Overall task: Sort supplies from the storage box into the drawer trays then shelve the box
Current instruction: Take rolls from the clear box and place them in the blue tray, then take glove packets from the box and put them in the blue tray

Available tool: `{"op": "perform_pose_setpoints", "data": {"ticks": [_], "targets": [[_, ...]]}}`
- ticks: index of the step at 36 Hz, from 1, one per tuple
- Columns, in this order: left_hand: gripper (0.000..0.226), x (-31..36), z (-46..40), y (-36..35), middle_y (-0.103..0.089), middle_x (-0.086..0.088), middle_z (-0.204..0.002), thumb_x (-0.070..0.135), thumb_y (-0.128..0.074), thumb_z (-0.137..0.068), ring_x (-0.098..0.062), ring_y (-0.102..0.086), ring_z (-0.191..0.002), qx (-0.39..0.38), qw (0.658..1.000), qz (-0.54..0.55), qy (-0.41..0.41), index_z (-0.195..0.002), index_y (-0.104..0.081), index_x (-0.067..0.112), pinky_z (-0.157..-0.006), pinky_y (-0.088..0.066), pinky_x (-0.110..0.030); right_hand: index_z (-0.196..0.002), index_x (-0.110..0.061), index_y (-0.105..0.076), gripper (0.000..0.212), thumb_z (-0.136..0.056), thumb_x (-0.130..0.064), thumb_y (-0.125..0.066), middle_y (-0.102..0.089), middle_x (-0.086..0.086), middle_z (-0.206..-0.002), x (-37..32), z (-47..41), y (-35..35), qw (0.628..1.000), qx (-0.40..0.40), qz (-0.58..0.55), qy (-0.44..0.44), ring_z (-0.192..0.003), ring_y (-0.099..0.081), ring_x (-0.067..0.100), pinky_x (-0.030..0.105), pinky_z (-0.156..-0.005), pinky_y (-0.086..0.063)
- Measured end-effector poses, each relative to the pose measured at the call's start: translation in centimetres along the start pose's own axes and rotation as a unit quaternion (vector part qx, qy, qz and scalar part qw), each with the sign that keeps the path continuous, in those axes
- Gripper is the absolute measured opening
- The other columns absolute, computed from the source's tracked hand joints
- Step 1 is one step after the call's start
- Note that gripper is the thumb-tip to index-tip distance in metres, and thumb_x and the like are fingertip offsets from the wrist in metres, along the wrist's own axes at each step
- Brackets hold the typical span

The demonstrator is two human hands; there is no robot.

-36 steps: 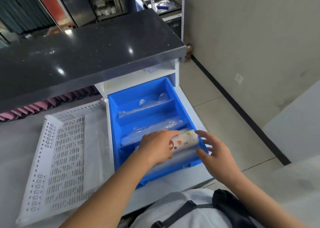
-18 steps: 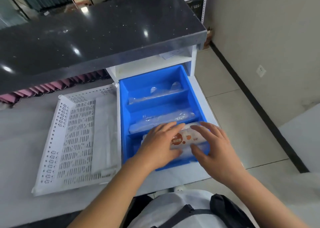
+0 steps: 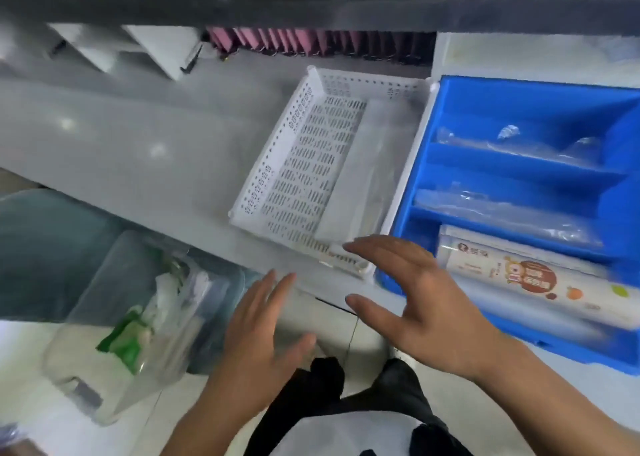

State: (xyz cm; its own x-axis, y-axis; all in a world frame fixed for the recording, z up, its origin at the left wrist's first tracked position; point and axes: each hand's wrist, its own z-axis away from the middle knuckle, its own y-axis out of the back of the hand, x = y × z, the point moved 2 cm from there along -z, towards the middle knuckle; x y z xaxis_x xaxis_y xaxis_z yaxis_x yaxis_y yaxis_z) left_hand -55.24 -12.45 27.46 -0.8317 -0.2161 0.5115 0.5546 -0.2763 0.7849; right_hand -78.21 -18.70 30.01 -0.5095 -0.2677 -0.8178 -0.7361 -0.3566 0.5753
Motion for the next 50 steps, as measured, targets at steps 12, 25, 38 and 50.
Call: {"op": "perform_pose_setpoints", "data": {"ticks": [12, 25, 38, 50], "targets": [[0.089, -15.3, 6.7, 1.8, 0.006, 0.006, -0.168, 0.052, -0.061, -0.090, -0.020, 0.006, -0.154, -0.054, 0.980, 0.036, 0.185, -0.157, -0.004, 0.041, -0.124, -0.007, -0.046, -0.137, -0.027, -0.054, 0.051, -0.089, -0.043, -0.065, -0.055, -0.014, -0.138, -7.8, -2.8, -14.3, 0.987, -0.153, 0.043, 0.016, -0.128, -0.049, 0.006, 0.038, -0.106, -0.041], [0.085, -32.7, 15.8, 4.3, -0.013, 0.006, -0.167, 0.052, -0.061, -0.090, -0.018, -0.012, -0.152, -0.016, 0.965, 0.145, 0.218, -0.158, -0.013, 0.033, -0.121, -0.019, -0.039, -0.133, -0.041, -0.051, 0.047, -0.088, -0.047, -0.064, -0.051, -0.024, -0.132, -14.9, -2.0, -32.3, 0.969, -0.229, 0.064, -0.061, -0.113, -0.050, 0.000, 0.017, -0.094, -0.032], [0.086, -45.0, 15.7, 6.0, -0.006, 0.001, -0.168, 0.056, -0.060, -0.088, -0.022, -0.008, -0.153, 0.020, 0.916, 0.203, 0.346, -0.157, -0.014, 0.036, -0.122, -0.017, -0.040, -0.137, -0.046, -0.046, 0.054, -0.086, -0.052, -0.063, -0.049, -0.019, -0.133, -17.8, -11.1, -40.9, 0.936, -0.321, 0.121, -0.079, -0.119, -0.044, 0.000, 0.025, -0.097, -0.035], [0.079, -55.7, 11.5, 9.7, -0.037, -0.008, -0.156, 0.031, -0.074, -0.087, -0.025, -0.034, -0.143, 0.066, 0.802, 0.314, 0.504, -0.153, -0.033, 0.020, -0.114, -0.028, -0.034, -0.127, -0.026, -0.060, 0.042, -0.087, -0.033, -0.070, -0.063, -0.005, -0.126, -18.6, -30.7, -55.4, 0.918, -0.353, -0.035, -0.178, -0.113, -0.059, 0.012, 0.021, -0.081, -0.044]]}}
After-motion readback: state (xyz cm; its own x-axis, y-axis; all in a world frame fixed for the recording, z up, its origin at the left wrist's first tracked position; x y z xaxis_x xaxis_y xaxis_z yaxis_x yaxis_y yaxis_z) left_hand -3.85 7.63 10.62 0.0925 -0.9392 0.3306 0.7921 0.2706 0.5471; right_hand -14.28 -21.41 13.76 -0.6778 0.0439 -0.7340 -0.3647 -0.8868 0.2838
